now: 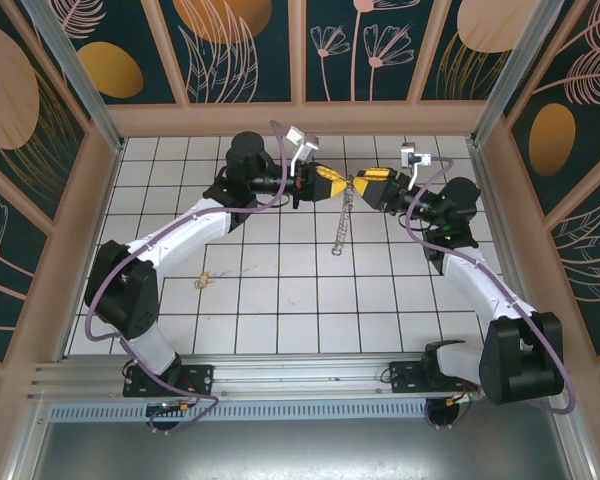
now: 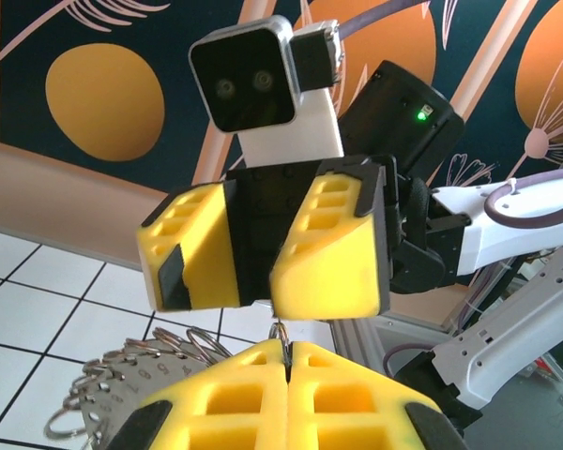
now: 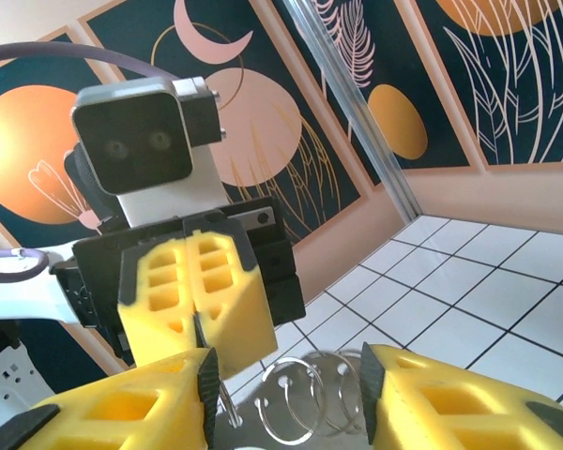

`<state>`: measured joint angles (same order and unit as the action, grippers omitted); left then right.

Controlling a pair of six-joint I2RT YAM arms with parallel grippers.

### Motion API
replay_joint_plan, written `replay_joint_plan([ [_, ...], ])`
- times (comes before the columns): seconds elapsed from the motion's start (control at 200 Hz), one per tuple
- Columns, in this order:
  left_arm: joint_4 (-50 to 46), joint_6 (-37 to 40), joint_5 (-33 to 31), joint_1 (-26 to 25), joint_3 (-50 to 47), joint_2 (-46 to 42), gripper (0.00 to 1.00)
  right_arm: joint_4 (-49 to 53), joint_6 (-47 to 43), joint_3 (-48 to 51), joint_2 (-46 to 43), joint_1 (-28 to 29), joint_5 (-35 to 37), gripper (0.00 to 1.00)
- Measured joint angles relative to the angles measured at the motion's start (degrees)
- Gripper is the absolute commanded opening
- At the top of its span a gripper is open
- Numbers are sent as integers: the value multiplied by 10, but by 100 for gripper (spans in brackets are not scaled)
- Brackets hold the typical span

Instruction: Put the keys on the keyring

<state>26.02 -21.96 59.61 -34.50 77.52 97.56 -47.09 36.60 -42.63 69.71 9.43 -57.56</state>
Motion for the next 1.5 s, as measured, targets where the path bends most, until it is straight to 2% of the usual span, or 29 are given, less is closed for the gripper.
replay_joint_plan([
  [0.115,4,-4,0,0,0,0,0,-7,2,4,1,2,0,39],
  [0.325,8,-8,2,0,0,0,0,-13,4,4,1,5,0,39],
  [0.876,19,-19,6,0,0,0,0,-15,3,4,-8,17,0,43],
  [1.301,32,-24,6,0,-1,0,0,-10,-1,4,-21,24,0,34],
  [1.501,39,-28,7,0,-3,0,0,-11,-2,4,-19,27,0,21],
])
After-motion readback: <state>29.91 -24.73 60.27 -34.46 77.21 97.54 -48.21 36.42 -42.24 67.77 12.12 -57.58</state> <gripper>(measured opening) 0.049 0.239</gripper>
